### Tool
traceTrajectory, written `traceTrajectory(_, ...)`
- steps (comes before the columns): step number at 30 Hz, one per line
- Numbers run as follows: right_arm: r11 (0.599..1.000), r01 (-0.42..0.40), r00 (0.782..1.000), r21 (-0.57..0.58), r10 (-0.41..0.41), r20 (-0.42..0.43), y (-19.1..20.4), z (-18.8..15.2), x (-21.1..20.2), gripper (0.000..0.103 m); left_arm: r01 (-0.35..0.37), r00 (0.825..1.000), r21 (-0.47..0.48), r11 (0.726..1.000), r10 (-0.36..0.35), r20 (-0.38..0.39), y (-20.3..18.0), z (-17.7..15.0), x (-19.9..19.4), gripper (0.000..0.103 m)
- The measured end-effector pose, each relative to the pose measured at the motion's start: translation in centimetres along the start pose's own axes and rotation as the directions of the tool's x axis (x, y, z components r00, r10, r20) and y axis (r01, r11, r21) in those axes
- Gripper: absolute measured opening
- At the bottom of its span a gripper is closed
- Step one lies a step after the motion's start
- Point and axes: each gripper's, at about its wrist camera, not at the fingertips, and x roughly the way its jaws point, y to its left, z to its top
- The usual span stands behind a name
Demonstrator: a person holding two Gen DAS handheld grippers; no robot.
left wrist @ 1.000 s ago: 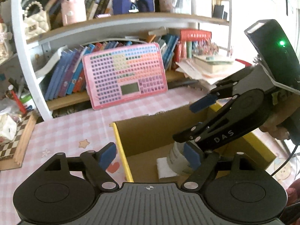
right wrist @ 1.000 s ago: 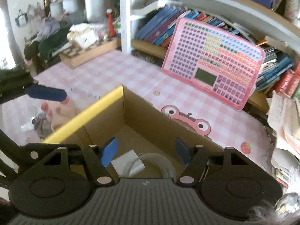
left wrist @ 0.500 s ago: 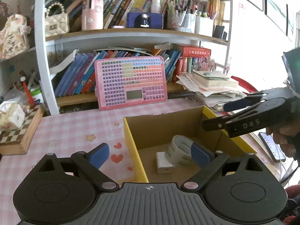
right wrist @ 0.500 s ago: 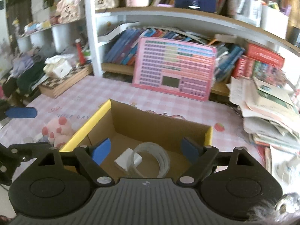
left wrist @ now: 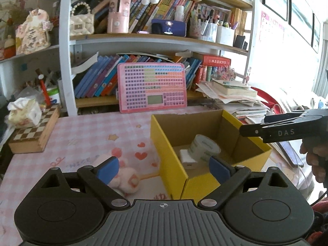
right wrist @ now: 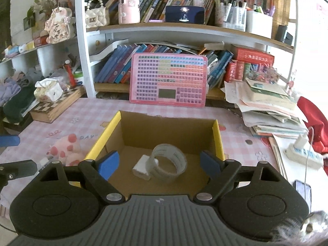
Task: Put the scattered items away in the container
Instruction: 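Withdraw both open tools from the box toward the remaining items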
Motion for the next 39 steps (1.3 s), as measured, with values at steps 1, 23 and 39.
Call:
traceTrajectory(1,1.000,0.008,1.000,0.005,-0.008,0.003,0.4,-0.3,-0.4,0.086,0.000,1.000,0.000,1.000,0.000,0.000,0.2,-0.3,-0.4,0.096)
traceTrajectory(23,0.987,0.134,0.991,0.084,-0.134,-0.006,7.6,-7.0,-6.2,0.087,0.025,0.999,0.022,0.999,-0.024,-0.046,4.4,-5.6,-6.9,0.096)
traceTrajectory(39,0.984,0.144,0.989,0.108,-0.138,-0.062,11.1,-9.8,-5.6,0.087,-0.032,0.995,-0.024,0.999,0.029,-0.098,6.9,-8.7,-8.3,0.096)
